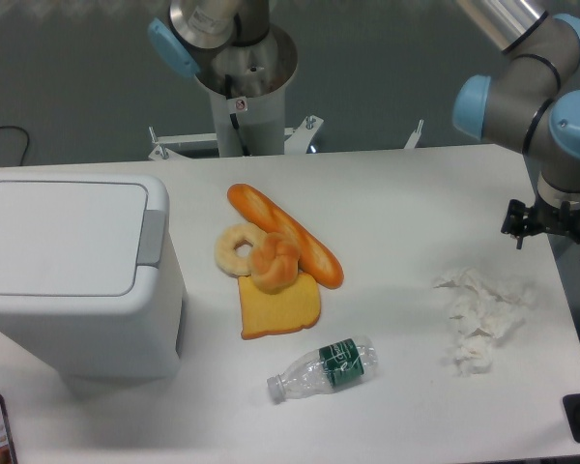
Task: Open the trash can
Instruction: 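Raise the gripper from its rest position and move it over the table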
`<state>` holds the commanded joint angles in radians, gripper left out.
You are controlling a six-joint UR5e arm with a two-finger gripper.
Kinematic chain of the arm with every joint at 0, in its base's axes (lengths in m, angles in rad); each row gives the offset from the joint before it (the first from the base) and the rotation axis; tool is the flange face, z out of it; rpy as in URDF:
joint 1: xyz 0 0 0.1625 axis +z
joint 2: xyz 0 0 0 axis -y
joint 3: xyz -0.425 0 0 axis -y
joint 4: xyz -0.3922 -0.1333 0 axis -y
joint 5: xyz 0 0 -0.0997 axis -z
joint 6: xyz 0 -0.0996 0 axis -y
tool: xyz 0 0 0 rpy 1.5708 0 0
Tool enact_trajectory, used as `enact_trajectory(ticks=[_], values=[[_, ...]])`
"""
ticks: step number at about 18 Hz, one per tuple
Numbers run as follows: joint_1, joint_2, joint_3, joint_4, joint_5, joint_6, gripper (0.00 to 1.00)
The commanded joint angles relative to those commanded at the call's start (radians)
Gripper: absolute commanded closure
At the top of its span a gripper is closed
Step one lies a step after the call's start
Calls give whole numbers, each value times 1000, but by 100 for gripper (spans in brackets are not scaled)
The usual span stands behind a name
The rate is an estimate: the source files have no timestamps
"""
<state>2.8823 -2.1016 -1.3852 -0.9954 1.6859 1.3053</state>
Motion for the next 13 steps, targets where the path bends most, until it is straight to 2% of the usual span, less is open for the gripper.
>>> enact_trajectory(ticks=[3,6,9,11,13], values=[[-2,11,-5,-57,-2,0,0],[-11,37,-29,-68,-11,-7,0],[15,107,-150,-54,-113,-81,0],[31,155,-184,-57,-127,-93,0],[25,210,-245,-58,-132,-103,0]])
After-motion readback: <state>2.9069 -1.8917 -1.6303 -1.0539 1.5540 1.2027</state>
